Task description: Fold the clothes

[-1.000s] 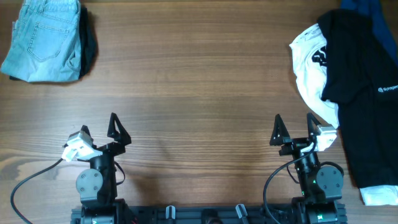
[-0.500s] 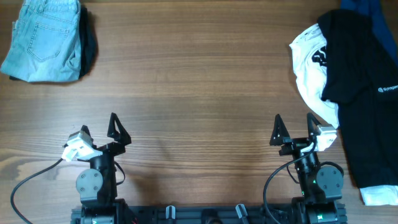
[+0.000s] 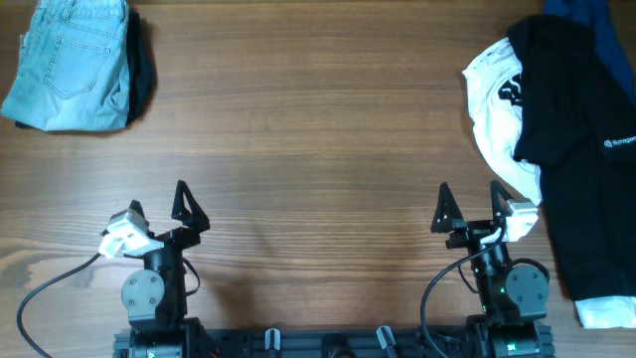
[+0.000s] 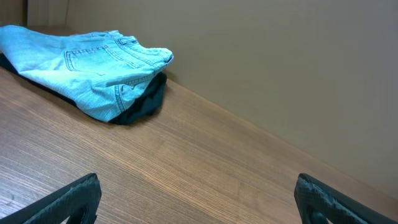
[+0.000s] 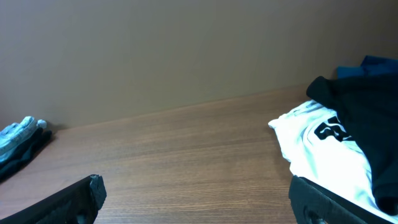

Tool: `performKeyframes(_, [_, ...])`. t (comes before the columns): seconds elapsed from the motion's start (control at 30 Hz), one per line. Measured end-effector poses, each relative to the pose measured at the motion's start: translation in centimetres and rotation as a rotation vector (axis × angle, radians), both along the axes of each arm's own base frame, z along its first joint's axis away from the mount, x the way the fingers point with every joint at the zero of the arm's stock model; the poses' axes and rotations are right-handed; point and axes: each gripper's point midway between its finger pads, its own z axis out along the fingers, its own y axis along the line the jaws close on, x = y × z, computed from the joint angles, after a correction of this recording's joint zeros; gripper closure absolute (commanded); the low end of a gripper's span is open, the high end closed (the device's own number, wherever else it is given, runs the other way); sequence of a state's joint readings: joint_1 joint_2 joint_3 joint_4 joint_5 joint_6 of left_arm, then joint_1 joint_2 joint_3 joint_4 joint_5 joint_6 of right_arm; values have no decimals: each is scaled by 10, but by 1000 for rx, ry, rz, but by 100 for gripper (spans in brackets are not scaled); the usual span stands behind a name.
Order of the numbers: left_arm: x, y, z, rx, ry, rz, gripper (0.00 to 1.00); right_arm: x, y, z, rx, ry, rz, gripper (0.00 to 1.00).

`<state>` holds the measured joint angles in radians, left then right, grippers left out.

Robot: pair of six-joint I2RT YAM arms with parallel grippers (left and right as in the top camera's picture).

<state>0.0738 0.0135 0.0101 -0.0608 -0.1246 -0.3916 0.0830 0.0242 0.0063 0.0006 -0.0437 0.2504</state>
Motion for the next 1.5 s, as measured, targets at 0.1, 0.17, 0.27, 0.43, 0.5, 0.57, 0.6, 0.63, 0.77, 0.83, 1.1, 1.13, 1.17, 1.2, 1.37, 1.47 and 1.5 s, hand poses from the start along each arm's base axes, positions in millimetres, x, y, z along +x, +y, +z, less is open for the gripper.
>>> performKeyframes(0.1, [0,0,0,0,0,0,0,0,0,0,0,0,0,0])
performKeyframes(0.17, [0,0,0,0,0,0,0,0,0,0,0,0,0,0])
performKeyframes(0.27, [0,0,0,0,0,0,0,0,0,5,2,-19,0,0])
performKeyframes(0.43, [1,-4,3,-1,-12,-24,0,0,0,18,6,-72,0,0])
performKeyframes(0.5, [2,-9,5,-2,-20,-52,0,-1,0,28,-2,-114,0,0])
performKeyframes(0.57, [2,-12,5,-3,-21,-71,0,-2,3,34,-42,-146,17,0])
performKeyframes(0.6, [3,-15,5,-4,-23,-86,0,-3,5,36,-62,-157,26,0])
performKeyframes(0.63, [3,-17,5,-4,-23,-102,0,-3,6,39,-77,-170,33,0])
performKeyframes(0.77, [3,-24,13,-4,-27,-140,0,-4,8,42,-106,-185,38,0])
performKeyframes(0.83, [3,-25,30,8,-24,-147,0,-4,8,49,-114,-191,38,0])
performKeyframes(1.1, [23,-27,72,-12,203,-168,0,23,20,105,-150,-139,101,0])
performKeyframes(1.13, [28,-26,76,-20,255,-168,0,33,26,114,-153,-108,129,0])
performKeyframes(1.17, [37,-26,88,-25,302,-173,0,55,35,127,-155,-23,182,0])
performKeyframes(1.2, [42,-26,94,-32,348,-174,0,66,40,131,-156,12,207,0])
performKeyframes(1.37, [69,-26,107,-65,530,-183,0,123,59,125,-130,364,316,0])
performKeyframes(1.47, [79,-26,89,-79,597,-189,0,147,64,114,-142,518,351,0])
performKeyframes(1.5, [85,-27,75,-89,642,-194,0,161,66,110,-150,538,364,0])
